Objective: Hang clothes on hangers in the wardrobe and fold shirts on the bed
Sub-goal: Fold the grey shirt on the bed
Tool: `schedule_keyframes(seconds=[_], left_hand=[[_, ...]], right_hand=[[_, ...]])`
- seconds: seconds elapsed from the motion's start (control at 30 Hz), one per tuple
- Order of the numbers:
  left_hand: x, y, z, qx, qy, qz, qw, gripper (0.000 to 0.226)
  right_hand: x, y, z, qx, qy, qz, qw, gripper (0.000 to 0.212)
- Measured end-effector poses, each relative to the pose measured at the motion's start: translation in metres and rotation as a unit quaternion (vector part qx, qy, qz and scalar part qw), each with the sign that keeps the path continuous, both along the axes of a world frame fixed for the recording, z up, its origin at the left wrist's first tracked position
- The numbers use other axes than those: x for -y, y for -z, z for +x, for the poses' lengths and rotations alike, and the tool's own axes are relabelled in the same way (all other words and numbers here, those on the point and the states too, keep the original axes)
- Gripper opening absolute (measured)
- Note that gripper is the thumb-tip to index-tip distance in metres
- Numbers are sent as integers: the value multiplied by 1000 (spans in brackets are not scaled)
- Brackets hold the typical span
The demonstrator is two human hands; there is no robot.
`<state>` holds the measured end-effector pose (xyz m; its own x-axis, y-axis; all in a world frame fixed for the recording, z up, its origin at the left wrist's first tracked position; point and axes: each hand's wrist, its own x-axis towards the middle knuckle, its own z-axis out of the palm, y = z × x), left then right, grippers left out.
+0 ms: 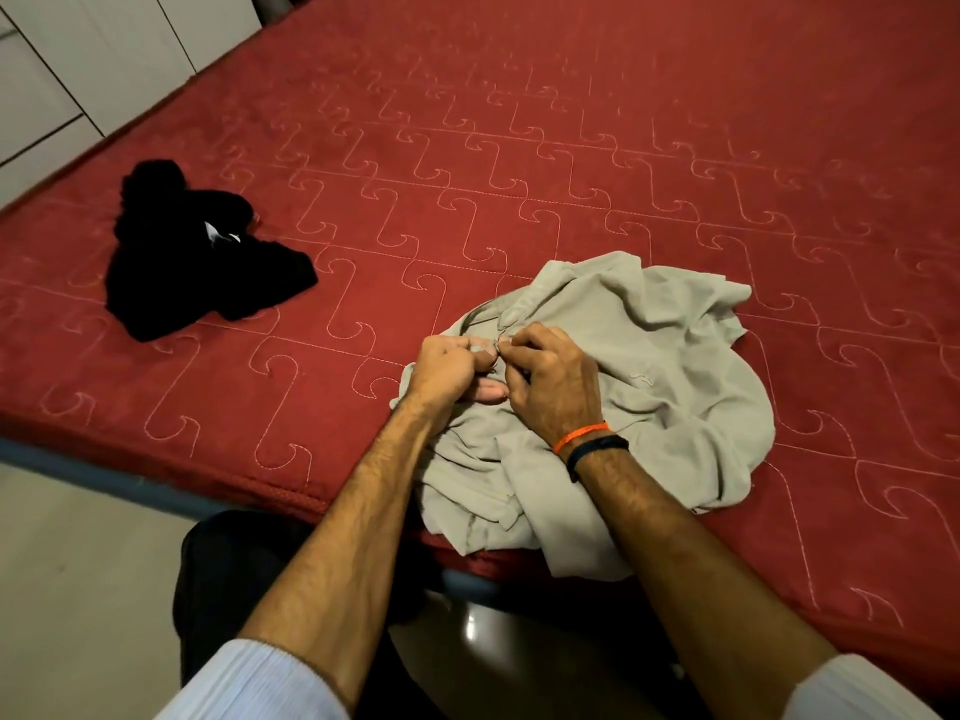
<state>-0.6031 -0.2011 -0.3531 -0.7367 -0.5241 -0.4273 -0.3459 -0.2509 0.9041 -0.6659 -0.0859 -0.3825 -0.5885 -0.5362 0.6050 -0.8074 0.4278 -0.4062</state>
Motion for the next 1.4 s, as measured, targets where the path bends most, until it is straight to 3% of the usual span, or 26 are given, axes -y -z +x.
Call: schedule_keyframes(seconds=[0.2,0.43,0.9,1.13,1.23,1.4], left_hand=[[5,-2,3,-1,39,28,999,14],[2,1,3,-10,18,24,1000,18],[2,1,6,-22,29,21,999,28],[-5,-11,7,-22,61,-29,997,15],[4,-8,6,-3,84,-122,989,10],[7,-13,4,36,5,-247,968,34]], right_hand=[[1,1,-3,3,7,23,1000,14],[-1,-1,-2,65,20,7,998,11],[-1,-4,0,59,34,50,996,8],[-8,-7,3,134,27,1,991,14],[-16,-11,4,165,47,-41,984,16],[-23,-25,12,236,73,-8,969,12]])
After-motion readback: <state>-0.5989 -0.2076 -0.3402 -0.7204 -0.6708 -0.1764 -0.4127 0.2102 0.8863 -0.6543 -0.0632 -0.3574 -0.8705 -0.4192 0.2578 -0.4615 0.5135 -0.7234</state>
